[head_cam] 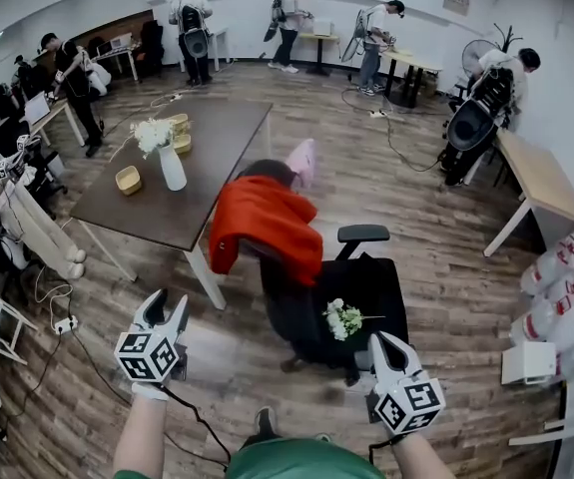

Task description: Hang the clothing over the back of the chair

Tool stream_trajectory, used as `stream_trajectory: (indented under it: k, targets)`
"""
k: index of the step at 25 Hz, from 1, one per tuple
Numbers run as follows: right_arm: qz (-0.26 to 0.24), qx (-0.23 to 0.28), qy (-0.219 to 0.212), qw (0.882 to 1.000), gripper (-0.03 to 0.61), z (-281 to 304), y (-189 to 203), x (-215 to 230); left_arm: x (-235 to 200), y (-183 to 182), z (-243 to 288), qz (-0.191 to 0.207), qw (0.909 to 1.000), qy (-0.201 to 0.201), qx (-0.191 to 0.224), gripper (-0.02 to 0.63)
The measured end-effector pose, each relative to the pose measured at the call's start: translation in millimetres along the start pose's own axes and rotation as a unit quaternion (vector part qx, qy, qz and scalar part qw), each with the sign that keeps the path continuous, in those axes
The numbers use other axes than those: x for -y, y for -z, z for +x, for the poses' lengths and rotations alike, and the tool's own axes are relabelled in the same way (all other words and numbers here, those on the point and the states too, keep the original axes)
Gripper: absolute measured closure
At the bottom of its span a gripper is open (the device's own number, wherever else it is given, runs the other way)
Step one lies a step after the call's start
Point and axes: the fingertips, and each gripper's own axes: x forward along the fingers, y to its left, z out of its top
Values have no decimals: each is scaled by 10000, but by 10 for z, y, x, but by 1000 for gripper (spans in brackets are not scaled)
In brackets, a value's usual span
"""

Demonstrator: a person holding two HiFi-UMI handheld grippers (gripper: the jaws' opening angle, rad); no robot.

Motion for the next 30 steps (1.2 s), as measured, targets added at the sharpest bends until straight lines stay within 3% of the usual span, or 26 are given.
stream_trajectory:
  k: [3,5,7,13,21,30]
  targets:
    - [1,121,-4,9999,574,-93,-84,-3,492,-54,-102,0,9993,348,159,425]
    - [8,234,0,9997,574,-164,-135,0,791,-73,-193,75,9982,507,299,521]
    - [-1,316,4,9995,574,-235,-167,11,1076,-43,-268,164,9970,655,379,562]
    - [-73,424,-32,9991,575,-474,-167,43,1674,162,-421,153,9951,937,285,583]
    - [-304,593,-185,9976,574,-817,-172,19,1998,187,-638,238,9958,844,275,586]
    - [-463,773,-112,9959,574,-1103,-220,111,2400,200,-771,437,9928,1054,364,586]
